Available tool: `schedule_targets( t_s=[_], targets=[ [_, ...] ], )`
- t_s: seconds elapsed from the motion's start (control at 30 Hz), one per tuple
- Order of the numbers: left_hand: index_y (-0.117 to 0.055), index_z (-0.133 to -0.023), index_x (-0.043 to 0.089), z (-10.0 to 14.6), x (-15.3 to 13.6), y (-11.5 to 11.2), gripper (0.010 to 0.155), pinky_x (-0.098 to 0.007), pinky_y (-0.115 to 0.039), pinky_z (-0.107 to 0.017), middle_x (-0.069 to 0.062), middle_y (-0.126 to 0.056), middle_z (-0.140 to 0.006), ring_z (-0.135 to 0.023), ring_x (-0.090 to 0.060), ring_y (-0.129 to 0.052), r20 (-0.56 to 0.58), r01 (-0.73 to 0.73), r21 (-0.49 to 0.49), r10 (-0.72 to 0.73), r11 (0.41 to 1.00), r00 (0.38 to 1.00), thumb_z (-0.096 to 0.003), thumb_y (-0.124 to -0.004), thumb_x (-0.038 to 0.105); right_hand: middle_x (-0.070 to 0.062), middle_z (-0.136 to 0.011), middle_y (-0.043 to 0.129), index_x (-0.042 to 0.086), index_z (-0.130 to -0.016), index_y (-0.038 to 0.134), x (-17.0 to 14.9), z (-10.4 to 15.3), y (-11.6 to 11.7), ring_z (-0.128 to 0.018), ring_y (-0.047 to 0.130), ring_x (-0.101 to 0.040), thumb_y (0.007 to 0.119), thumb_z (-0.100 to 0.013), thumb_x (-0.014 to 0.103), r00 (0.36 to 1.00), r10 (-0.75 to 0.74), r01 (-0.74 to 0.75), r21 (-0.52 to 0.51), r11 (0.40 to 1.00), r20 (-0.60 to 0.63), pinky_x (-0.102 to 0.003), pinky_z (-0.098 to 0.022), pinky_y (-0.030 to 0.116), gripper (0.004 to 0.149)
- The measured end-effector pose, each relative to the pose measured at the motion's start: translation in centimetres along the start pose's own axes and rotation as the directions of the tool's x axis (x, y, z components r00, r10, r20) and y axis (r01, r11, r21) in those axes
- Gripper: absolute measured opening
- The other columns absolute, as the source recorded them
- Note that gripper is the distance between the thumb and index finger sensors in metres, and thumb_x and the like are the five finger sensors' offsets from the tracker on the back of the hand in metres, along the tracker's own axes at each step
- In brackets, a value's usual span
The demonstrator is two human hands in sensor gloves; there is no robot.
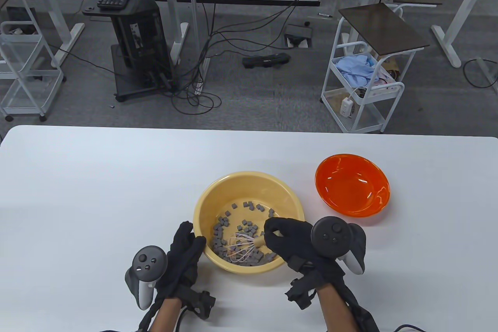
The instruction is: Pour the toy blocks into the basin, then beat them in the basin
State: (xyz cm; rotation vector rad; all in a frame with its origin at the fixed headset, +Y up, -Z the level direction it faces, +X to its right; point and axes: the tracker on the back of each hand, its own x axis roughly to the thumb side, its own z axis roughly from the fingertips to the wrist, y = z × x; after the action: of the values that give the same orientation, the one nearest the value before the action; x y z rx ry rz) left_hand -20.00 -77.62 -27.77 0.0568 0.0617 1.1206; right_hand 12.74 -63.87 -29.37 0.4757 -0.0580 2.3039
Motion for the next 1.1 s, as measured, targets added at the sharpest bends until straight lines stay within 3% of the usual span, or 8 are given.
schedule_targets(
  t_s=[0.2, 0.37, 0.7, 0.77, 0.83, 1.1],
  targets=[
    [-0.043, -0.116, -0.004, 0.0, 0.0, 0.0, 0.067, -0.080, -0.052, -0.068, -0.021, -0.075, -0.105, -0.096, -0.046, -0.081, 0.000, 0.002, 0.000, -0.002, 1.000, 1.000, -0.0679, -0.069, 0.035, -0.020, -0.050, 0.088, 0.006, -0.087, 0.087, 1.0, 0.8, -1.8, -0.018, 0.081, -0.013, 0.087, -0.060, 0.035, 0.990, 0.139, -0.140, -0.059, 0.988, -0.028, -0.055, -0.055, 0.076, 0.039],
    [-0.043, -0.116, -0.004, 0.0, 0.0, 0.0, 0.067, -0.080, -0.052, -0.068, -0.022, -0.075, -0.105, -0.096, -0.046, -0.081, 0.000, 0.002, 0.000, -0.002, 1.000, 1.000, -0.0679, -0.069, 0.035, -0.021, -0.051, 0.087, 0.007, -0.087, 0.087, 1.8, 1.2, -2.0, -0.019, 0.081, -0.014, 0.088, -0.060, 0.034, 0.967, 0.253, -0.256, -0.095, 0.962, -0.042, -0.055, -0.056, 0.075, 0.038],
    [-0.043, -0.115, -0.004, 0.0, 0.0, 0.0, 0.066, -0.080, -0.052, -0.068, -0.022, -0.076, -0.105, -0.096, -0.046, -0.081, 0.002, 0.001, -0.001, -0.001, 1.000, 1.000, -0.0678, -0.069, 0.034, -0.022, -0.056, 0.086, 0.009, -0.090, 0.084, 2.0, 0.8, 0.3, -0.023, 0.083, -0.016, 0.087, -0.061, 0.033, 0.910, 0.411, -0.415, -0.172, 0.893, -0.058, -0.057, -0.059, 0.073, 0.038],
    [-0.043, -0.115, -0.004, 0.0, 0.0, 0.0, 0.066, -0.081, -0.052, -0.068, -0.022, -0.075, -0.105, -0.096, -0.046, -0.081, 0.002, -0.001, -0.002, 0.001, 1.000, 1.000, -0.0678, -0.069, 0.034, -0.023, -0.057, 0.086, 0.008, -0.090, 0.085, 1.8, 0.8, 0.7, -0.023, 0.083, -0.018, 0.088, -0.061, 0.032, 0.913, 0.405, -0.406, -0.230, 0.884, -0.056, -0.058, -0.059, 0.072, 0.038],
    [-0.043, -0.116, -0.004, 0.0, 0.0, 0.0, 0.067, -0.081, -0.052, -0.068, -0.022, -0.075, -0.105, -0.096, -0.047, -0.081, 0.002, -0.003, -0.005, 0.003, 1.000, 1.000, -0.0678, -0.069, 0.034, -0.024, -0.063, 0.085, 0.010, -0.093, 0.082, 1.3, 0.5, 1.2, -0.028, 0.086, -0.020, 0.086, -0.062, 0.032, 0.894, 0.443, -0.448, -0.206, 0.870, -0.071, -0.060, -0.060, 0.070, 0.038],
    [-0.043, -0.116, -0.004, 0.0, 0.0, 0.0, 0.066, -0.081, -0.052, -0.068, -0.021, -0.075, -0.105, -0.096, -0.046, -0.081, 0.001, -0.002, -0.005, 0.002, 1.000, 1.000, -0.0679, -0.069, 0.034, -0.030, -0.081, 0.082, 0.008, -0.101, 0.074, -0.9, -0.3, 3.4, -0.043, 0.093, -0.027, 0.082, -0.065, 0.030, 0.930, 0.359, -0.367, -0.173, 0.914, -0.073, -0.061, -0.060, 0.070, 0.043]
  ],
)
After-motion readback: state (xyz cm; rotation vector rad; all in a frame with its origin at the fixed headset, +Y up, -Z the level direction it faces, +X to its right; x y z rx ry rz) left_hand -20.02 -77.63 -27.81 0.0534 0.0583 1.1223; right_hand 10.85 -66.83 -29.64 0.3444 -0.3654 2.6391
